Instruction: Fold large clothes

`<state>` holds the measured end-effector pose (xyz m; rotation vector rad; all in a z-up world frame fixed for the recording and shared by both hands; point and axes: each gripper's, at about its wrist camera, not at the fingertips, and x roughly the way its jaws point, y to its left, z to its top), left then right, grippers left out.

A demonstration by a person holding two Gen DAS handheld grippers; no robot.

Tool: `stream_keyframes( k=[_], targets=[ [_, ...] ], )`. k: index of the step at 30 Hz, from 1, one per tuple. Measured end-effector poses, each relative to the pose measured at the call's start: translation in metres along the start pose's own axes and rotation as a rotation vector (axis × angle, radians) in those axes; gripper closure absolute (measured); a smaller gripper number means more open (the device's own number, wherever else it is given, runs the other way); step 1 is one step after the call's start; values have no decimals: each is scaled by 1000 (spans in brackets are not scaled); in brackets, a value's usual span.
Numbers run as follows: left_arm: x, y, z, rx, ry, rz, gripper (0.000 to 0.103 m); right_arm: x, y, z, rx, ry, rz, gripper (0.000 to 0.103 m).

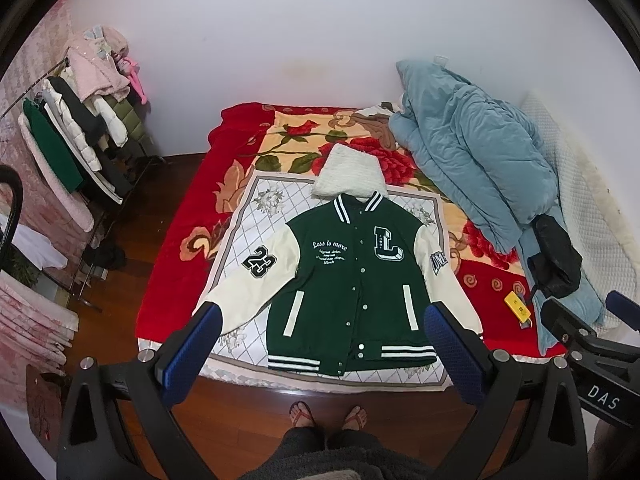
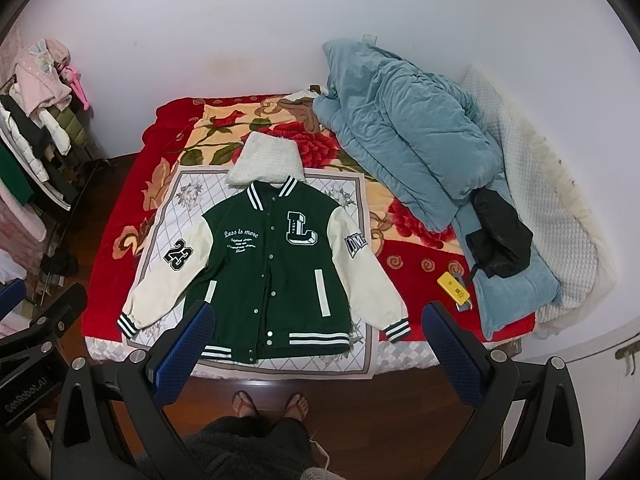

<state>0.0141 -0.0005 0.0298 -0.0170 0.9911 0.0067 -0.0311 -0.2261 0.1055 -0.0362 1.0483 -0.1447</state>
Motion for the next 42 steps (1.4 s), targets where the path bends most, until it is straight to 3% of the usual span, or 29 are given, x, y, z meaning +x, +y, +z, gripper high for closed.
stream_keyframes(
  k=[3,7,11,14,21,25,29,32,35,36,37,38,39,40,42],
  targets=[
    [23,2,5,14,-46,26,0,12,-4,5,36,4,3,0],
    [79,9,7,44,-79,109,0,67,-22,1,114,36,13,0],
    [152,14,7,71,-41,186,0,147,-55,-13,237,128,-1,1],
    [206,7,5,88,-4,246,0,213,-91,-22,301,190,-43,9],
    [319,-32,-10,69,105,345,0,407,-212,-54,415,380,-74,9],
    [387,-66,-24,75,178,406,0,528,-285,-102,596,488,1,9],
    [456,-92,-46,57,292,429,0,634,-328,-187,851,645,64,9],
    [499,-114,-60,86,349,431,0,680,-335,-232,939,677,55,9],
    [533,-142,-69,136,382,410,0,717,-334,-251,982,694,91,9],
    [540,-151,-68,157,381,394,0,723,-334,-253,987,705,80,17],
    [546,-161,-68,183,373,379,0,725,-333,-252,994,691,86,40],
    [550,-171,-67,205,367,369,0,722,-333,-247,983,659,80,49],
    [551,-181,-66,228,357,352,0,716,-333,-241,974,632,82,66],
    [552,-190,-64,243,349,330,0,707,-335,-232,955,590,84,77],
    [552,-216,-57,273,336,265,0,685,-347,-208,894,505,27,79]
  ],
)
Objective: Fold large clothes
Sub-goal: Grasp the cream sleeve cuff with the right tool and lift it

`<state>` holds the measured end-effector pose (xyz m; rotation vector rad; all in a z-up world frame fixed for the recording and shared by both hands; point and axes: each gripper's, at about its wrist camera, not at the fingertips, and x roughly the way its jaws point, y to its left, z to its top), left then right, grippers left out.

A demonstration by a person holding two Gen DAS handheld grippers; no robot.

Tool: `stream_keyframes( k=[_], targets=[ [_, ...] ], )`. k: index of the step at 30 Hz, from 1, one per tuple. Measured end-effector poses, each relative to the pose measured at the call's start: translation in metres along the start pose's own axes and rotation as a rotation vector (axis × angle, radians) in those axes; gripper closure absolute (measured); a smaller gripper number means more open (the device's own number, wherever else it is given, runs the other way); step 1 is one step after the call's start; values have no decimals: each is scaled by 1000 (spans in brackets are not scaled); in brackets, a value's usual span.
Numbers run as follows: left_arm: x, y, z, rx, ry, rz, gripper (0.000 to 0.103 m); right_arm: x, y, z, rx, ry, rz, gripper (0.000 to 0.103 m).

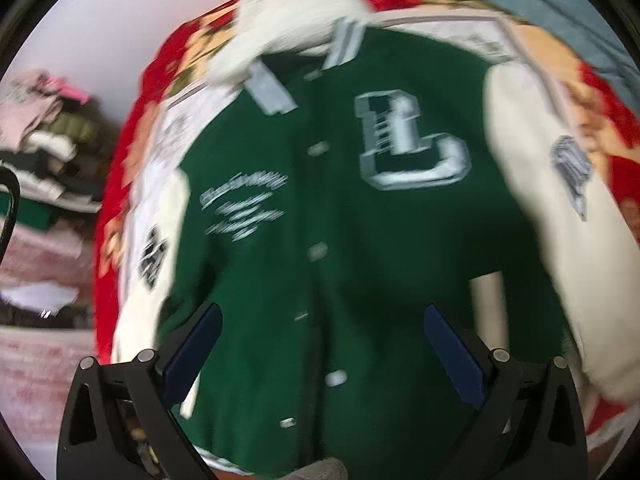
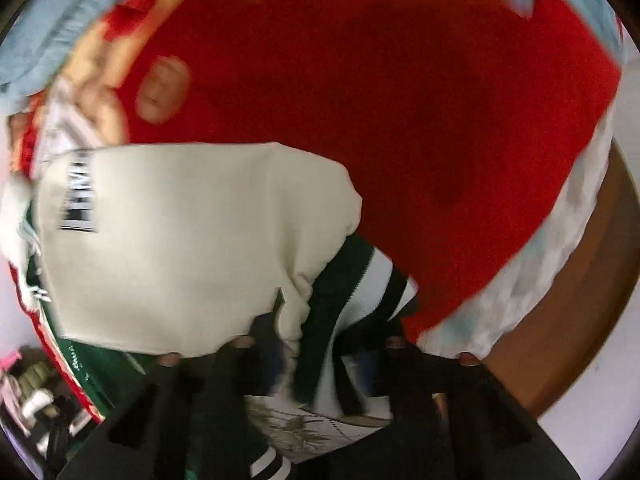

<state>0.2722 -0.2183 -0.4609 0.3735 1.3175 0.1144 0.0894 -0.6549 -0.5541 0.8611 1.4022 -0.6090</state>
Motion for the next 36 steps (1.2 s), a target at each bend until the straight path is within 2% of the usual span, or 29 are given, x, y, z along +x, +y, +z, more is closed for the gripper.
stream_keyframes(
  k=[3,4,5,6,7,8,11,13,17,18,20,21,22,23,24,25,26,28,31,33,36],
  targets=[
    [-11,-30,15,36,-27,-62,0,-52,-1,31,-17,-215,-41,84],
    [-12,-40,22,44,-31,-83,0,-62,-4,45,-12,-285,-54,76],
    [-12,-51,27,52,-32,-102,0,-62,-4,60,-20,-322,-74,65],
    [-10,-62,32,61,-31,-118,0,-54,-5,74,-37,-335,-109,38],
    [-9,-72,36,70,-31,-129,0,-46,-10,84,-31,-318,-109,19],
    [-5,-83,41,81,-31,-138,0,-38,-21,90,14,-294,-87,19],
    [8,-102,52,98,-20,-156,0,-27,-51,83,194,-238,70,19],
    [15,-109,58,102,-16,-160,0,-24,-56,67,281,-206,161,19],
    [27,-112,66,103,-14,-140,0,37,-68,56,419,-83,407,19],
    [30,-111,68,99,-11,-134,0,54,-69,58,440,-84,454,18],
    [34,-109,71,91,-11,-121,0,74,-68,68,482,-118,499,10],
    [36,-107,72,86,-12,-115,0,76,-66,71,511,-165,536,4],
    [38,-106,74,82,-12,-108,0,73,-63,73,526,-211,546,5],
    [40,-103,75,75,-11,-103,0,69,-56,74,521,-252,551,7],
    [43,-100,76,65,-8,-103,0,64,-50,74,510,-287,560,28],
    [44,-97,77,56,-5,-105,0,64,-43,75,497,-286,566,74],
    [46,-94,78,45,2,-105,0,67,-36,78,471,-261,608,97],
    [46,-87,81,24,12,-117,0,60,-25,82,444,-272,594,95],
    [39,-74,86,0,-12,-137,0,17,-6,91,382,-356,576,97],
    [35,-65,92,-30,-31,-131,0,-27,11,94,344,-441,587,97],
    [34,-50,102,-89,-24,-167,0,-89,52,91,258,-532,589,97]
  ],
)
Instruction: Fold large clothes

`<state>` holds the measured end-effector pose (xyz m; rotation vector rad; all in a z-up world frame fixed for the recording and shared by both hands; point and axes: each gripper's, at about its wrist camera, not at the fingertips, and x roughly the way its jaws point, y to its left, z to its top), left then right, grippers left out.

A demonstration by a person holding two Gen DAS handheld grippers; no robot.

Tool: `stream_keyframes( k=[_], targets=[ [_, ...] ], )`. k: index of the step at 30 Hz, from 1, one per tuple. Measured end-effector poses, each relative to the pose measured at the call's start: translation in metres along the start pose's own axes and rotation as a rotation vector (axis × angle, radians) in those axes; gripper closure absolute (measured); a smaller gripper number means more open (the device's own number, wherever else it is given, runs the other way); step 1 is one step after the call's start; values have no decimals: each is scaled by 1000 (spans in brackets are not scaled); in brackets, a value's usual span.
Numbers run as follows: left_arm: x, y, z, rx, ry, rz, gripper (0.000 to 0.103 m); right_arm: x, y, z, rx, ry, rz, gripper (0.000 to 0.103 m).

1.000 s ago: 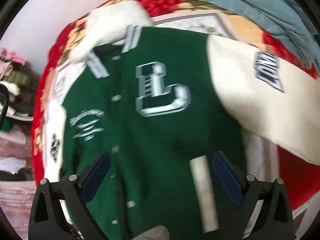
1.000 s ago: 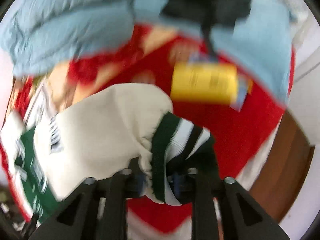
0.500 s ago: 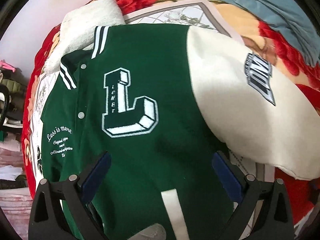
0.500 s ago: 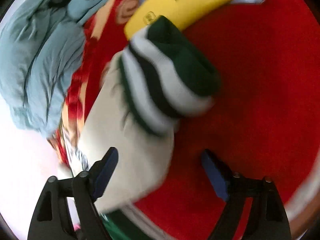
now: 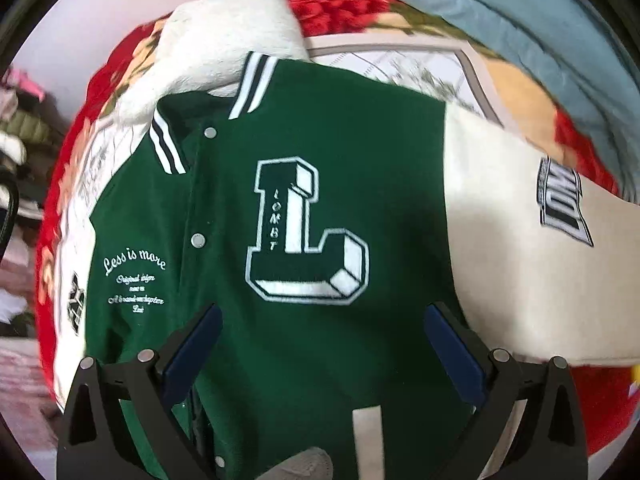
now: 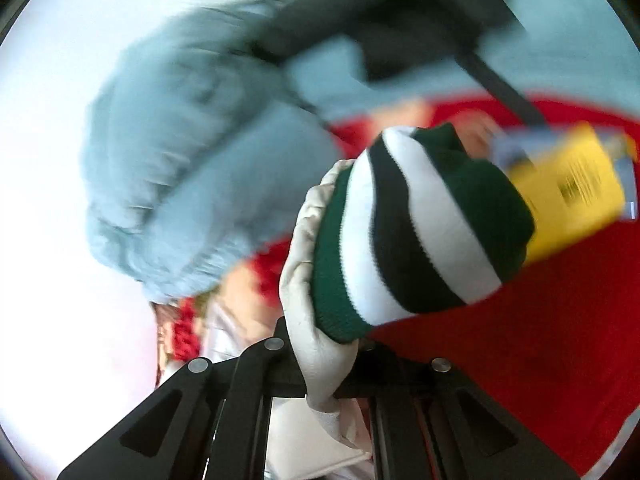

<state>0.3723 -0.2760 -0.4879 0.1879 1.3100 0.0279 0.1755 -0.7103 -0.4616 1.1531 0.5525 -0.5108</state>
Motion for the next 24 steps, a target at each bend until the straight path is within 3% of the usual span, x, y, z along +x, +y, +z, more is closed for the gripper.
stream_keyframes(
  k=[4,6,10,13,18,23,24],
  targets=[
    [-3,32,15,-45,-4,-8,0,-13,116,-21,-205,3,33,97],
    [-6,54,19,-70,-16,-2,0,-14,175,-50,-303,31,64,97],
    [-3,128,22,-147,-19,47,0,14,286,-140,-506,141,102,97],
    [8,188,15,-219,1,89,0,49,345,-242,-619,280,135,97],
    [41,297,-17,-348,50,188,0,115,391,-432,-867,471,104,97],
    [68,375,-55,-420,84,243,0,177,372,-610,-1114,673,-33,97],
    [70,387,-62,-435,85,255,0,194,356,-619,-1142,703,-60,95]
  ],
)
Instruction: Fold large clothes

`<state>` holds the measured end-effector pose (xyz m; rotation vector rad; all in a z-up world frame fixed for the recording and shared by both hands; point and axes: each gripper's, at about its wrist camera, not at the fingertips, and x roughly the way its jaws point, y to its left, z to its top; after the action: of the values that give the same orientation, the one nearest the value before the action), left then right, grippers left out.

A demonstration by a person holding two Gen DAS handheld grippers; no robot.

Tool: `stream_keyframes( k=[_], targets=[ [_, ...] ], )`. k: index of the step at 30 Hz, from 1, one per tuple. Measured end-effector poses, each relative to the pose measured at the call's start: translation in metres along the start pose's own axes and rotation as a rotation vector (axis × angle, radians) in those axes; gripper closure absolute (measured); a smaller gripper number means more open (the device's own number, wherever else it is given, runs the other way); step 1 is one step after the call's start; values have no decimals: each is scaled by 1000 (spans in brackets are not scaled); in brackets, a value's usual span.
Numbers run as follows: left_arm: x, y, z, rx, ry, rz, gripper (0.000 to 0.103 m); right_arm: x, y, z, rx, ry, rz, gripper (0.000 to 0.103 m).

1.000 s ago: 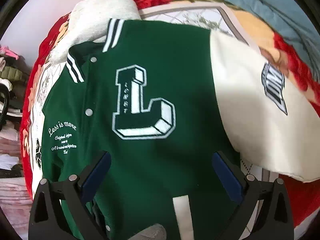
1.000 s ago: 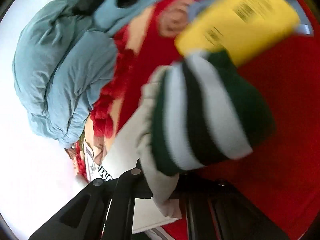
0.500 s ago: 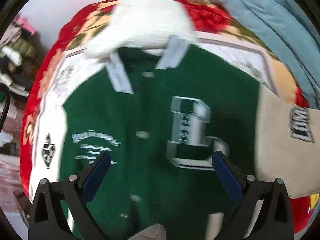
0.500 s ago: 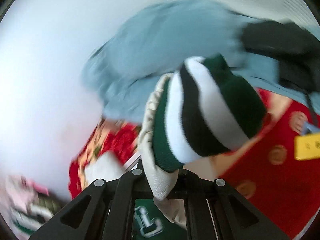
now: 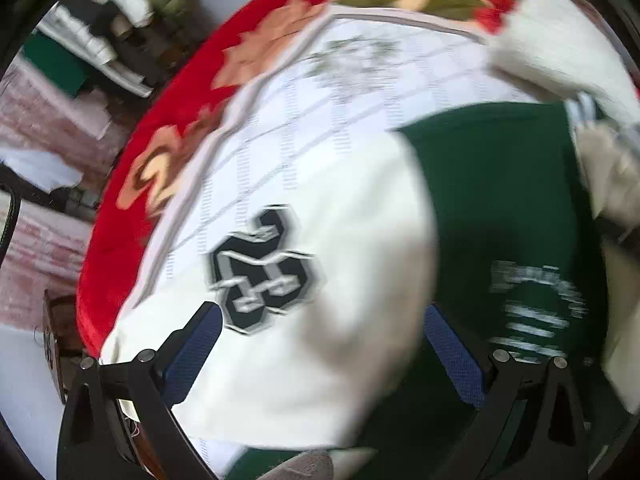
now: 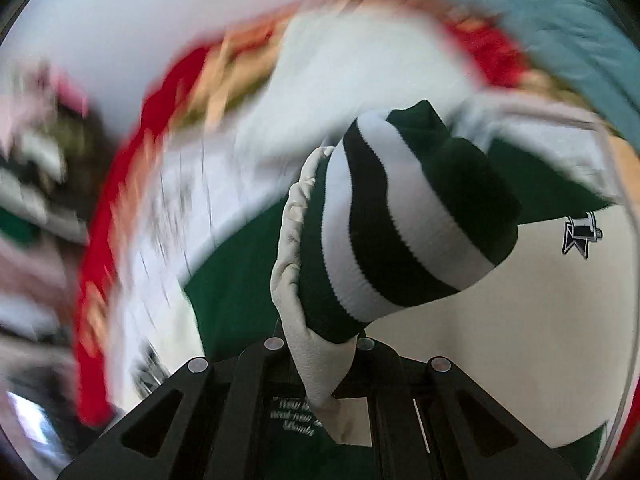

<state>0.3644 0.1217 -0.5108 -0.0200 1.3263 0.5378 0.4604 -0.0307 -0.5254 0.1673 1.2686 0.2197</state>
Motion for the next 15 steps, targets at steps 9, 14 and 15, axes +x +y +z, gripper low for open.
stream_keyframes(
  k=[9,14,15],
  targets=[
    [3,77,-30,-119,81,-55,0,-4,2,-37,-79,142,229,38],
    [8,128,-85,-301,213,-133,0,-28,-34,-43,137,114,291,35],
    [12,136,-96,-346,245,-164,0,-18,-38,-38,151,125,290,35]
  ],
)
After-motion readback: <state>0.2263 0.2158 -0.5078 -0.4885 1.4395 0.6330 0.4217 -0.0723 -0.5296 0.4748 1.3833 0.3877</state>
